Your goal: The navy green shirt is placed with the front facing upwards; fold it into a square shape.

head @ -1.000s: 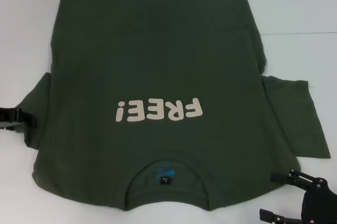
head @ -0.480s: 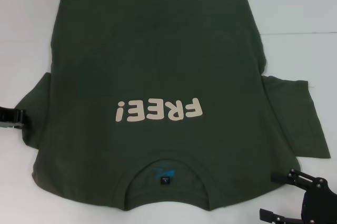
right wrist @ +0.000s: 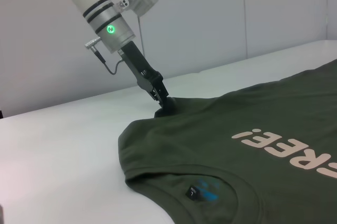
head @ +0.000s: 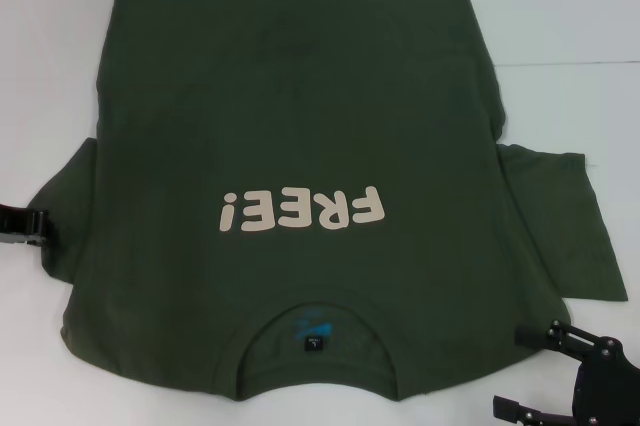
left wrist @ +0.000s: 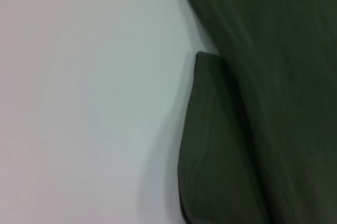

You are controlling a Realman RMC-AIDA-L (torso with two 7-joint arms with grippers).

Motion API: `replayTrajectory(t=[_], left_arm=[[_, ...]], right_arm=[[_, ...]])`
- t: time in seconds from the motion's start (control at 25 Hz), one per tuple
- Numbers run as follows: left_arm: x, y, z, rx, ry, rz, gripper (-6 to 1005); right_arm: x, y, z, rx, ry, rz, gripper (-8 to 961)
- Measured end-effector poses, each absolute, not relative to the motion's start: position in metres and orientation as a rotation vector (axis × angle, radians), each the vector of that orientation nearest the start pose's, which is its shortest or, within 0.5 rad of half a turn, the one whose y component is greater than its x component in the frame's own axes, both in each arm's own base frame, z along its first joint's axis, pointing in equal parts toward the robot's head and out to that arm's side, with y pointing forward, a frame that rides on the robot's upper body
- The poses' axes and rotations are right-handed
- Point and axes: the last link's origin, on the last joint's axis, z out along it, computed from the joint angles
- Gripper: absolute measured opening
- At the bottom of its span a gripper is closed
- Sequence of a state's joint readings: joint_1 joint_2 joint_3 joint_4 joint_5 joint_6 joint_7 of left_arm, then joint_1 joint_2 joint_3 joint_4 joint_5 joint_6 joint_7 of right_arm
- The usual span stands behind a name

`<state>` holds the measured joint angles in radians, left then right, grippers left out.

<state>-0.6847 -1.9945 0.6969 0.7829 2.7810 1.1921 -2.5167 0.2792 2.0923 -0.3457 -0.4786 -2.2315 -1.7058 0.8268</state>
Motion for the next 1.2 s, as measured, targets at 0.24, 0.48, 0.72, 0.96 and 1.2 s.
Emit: replayTrajectory(t=[0.24, 0.48, 0.72, 0.96, 1.2], left_arm=[[-0.325, 0.394, 0.064, -1.981, -1.513, 0.156, 117], [-0.325, 0.392, 0.066, -1.988, -1.511, 0.164, 84], [-0.324, 0.392, 0.066, -1.992, -1.517, 0.161, 52], [-0.319, 0.394, 0.074, -1.986, -1.507, 0.140, 55], [-0.314, 0.396, 0.092, -1.963, -1.492, 0.101, 58]], right_arm=[[0.344, 0.213, -0.016, -2.625, 0.489, 0.720, 917], [0.343, 0.215, -0.016, -2.625, 0.483, 0.722, 916], [0.342, 0.216, -0.016, -2.626, 0.479, 0.722, 916], [0.342, 0.216, -0.015, -2.620, 0.480, 0.723, 916], [0.342, 0.216, -0.015, -2.620, 0.480, 0.724, 917]])
